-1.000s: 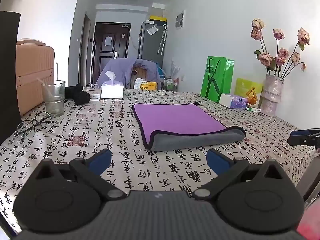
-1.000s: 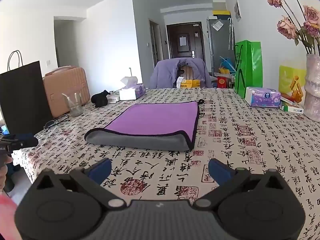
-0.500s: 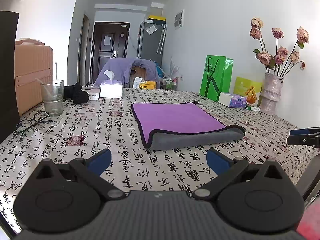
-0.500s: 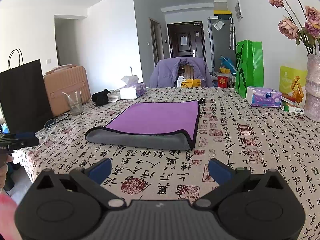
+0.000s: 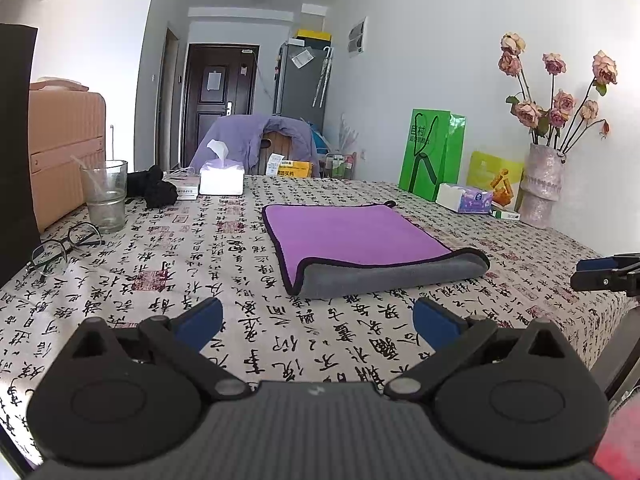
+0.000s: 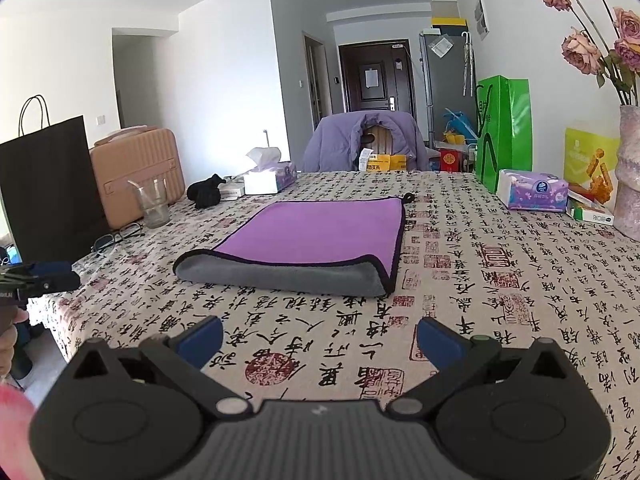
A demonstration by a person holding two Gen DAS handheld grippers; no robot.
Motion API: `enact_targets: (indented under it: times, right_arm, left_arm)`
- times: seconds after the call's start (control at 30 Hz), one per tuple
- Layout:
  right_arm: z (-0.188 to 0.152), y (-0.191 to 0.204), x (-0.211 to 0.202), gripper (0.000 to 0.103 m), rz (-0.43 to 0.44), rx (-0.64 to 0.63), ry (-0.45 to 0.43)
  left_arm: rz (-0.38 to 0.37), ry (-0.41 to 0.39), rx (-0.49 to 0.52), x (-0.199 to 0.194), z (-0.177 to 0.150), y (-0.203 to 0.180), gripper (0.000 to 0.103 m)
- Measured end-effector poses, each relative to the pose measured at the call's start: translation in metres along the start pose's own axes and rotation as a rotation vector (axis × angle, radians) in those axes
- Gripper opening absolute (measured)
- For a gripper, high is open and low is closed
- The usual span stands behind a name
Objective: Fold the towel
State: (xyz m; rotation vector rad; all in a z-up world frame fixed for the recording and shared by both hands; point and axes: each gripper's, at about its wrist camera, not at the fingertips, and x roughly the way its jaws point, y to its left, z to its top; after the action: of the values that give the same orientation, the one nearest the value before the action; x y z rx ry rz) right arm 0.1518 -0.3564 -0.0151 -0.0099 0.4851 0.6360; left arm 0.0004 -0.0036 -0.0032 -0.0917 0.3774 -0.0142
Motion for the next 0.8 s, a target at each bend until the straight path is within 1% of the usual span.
enact_targets:
  times: [0.8]
  right_arm:
    - [0.0004,0.0004,0.0010,0.103,0.003,-0.005,0.002]
  left_arm:
    - [-0.009,0.000,0.011,-0.0006,0.0006,-0.0018,0.103]
